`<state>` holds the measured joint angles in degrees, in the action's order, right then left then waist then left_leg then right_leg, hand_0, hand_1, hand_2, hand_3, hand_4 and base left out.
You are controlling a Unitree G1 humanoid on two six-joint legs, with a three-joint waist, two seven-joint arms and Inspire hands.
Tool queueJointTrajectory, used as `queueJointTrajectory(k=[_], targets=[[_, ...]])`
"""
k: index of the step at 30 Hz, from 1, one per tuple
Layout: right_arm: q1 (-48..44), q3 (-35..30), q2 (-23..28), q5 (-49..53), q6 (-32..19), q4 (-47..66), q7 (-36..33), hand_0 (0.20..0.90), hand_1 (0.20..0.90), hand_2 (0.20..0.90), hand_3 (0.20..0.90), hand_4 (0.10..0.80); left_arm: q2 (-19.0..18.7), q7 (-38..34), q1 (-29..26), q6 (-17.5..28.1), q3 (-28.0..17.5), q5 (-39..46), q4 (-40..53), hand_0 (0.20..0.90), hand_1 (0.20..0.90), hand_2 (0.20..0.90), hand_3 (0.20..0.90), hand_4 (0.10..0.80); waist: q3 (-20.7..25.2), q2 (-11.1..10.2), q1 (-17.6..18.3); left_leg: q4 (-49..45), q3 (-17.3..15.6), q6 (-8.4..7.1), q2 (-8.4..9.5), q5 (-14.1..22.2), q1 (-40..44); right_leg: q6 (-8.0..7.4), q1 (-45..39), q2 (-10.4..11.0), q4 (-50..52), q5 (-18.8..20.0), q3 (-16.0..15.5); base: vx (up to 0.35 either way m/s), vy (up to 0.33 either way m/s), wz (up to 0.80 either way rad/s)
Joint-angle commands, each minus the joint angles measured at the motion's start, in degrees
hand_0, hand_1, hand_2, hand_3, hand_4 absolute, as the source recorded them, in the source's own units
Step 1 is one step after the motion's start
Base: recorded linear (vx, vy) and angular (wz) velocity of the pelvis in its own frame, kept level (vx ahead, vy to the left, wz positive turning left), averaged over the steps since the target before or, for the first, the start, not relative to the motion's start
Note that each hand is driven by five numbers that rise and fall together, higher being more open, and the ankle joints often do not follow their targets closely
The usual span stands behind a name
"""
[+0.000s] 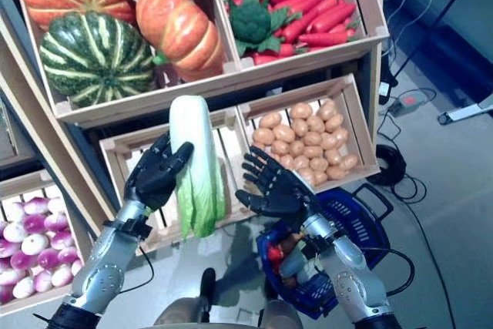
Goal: Put vegetables into the basket
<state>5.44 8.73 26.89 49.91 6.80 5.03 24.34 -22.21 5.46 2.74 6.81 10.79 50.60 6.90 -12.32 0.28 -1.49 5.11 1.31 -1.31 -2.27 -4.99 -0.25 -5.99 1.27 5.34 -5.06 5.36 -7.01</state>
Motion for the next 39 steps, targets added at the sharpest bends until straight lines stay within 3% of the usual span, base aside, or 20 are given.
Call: queueJointTrajectory(k=[1,6,10,14,27,33,39], targets=[[0.2,1.5,2.1,7.7,1.5,6.9,6.5,0.9,0.9,0.9,0.9,0.8,-2.3,0.4,-2.1,8.3,-0.9,-4.2,3.3,0.3,0.3,0.3,0.3,0.4,9.2,-2.0,-0.5,-0.1,-0.5,-0.54,1.82,3.3,0.8,-0.48,-3.8,1.4,0.1,-0.9,-2.8,0.037,-0.005,0.0],[-0.2,3.0,3.9,9.3,5.7,7.5,9.1,0.9,0.9,0.9,0.9,0.8,-3.8,-0.8,-2.4,10.4,-0.6,-6.4,3.0,0.3,0.3,0.3,0.3,0.4,10.0,-2.4,-0.8,-0.1,-0.5,-0.72,1.53,3.7,1.4,-0.71,-4.3,1.5,0.1,-1.2,-3.0,0.007,-0.001,0.0],[-1.4,4.6,4.9,11.4,8.5,7.6,8.8,0.9,0.9,0.9,0.9,0.8,-5.1,-6.5,-3.4,15.6,0.2,-15.6,2.9,0.3,0.3,0.3,0.3,0.4,10.4,-2.6,-0.9,-0.1,-0.4,-0.77,1.43,3.9,1.9,-0.74,-4.7,1.5,0.1,-1.3,-2.9,0.0,0.0,0.0],[-2.1,6.1,5.1,11.8,9.3,7.6,8.9,0.9,0.9,0.9,0.9,0.8,-4.6,-5.1,-4.1,16.0,0.7,-12.7,2.9,0.3,0.3,0.3,0.3,0.4,10.7,-2.8,-1.1,-0.1,-0.3,-0.84,1.31,4.0,2.2,-0.74,-5.0,1.4,0.1,-1.4,-2.9,0.0,0.0,0.0],[-6.3,10.9,0.2,15.7,7.6,6.4,3.5,0.9,0.9,0.9,0.9,0.8,-0.1,-0.1,-4.5,10.8,7.7,2.4,3.2,0.3,0.3,0.3,0.3,0.4,11.2,-2.7,-1.0,-0.1,-0.6,-0.59,1.15,4.3,2.8,-0.78,-5.2,1.1,0.1,-1.3,-2.4,0.003,0.0,0.0],[-7.6,11.8,-2.1,16.4,5.7,5.9,1.0,0.9,0.9,0.9,0.9,0.8,1.7,2.0,-4.0,6.1,9.6,10.5,3.1,0.3,0.3,0.3,0.3,0.4,11.5,-2.5,-0.9,-0.1,-0.9,-0.46,1.04,4.3,2.8,-0.81,-5.0,1.2,0.1,-1.2,-2.2,0.011,-0.003,-0.01],[-9.0,11.9,-2.6,17.5,5.3,6.3,-0.1,0.9,0.9,0.9,0.9,0.8,1.8,2.7,-3.6,5.6,10.1,10.4,2.7,0.3,0.3,0.3,0.3,0.4,11.6,-2.4,-1.0,-0.1,-0.8,-0.24,1.05,4.4,2.8,-0.72,-5.2,1.4,0.1,-1.2,-2.2,0.0,0.0,0.0]])
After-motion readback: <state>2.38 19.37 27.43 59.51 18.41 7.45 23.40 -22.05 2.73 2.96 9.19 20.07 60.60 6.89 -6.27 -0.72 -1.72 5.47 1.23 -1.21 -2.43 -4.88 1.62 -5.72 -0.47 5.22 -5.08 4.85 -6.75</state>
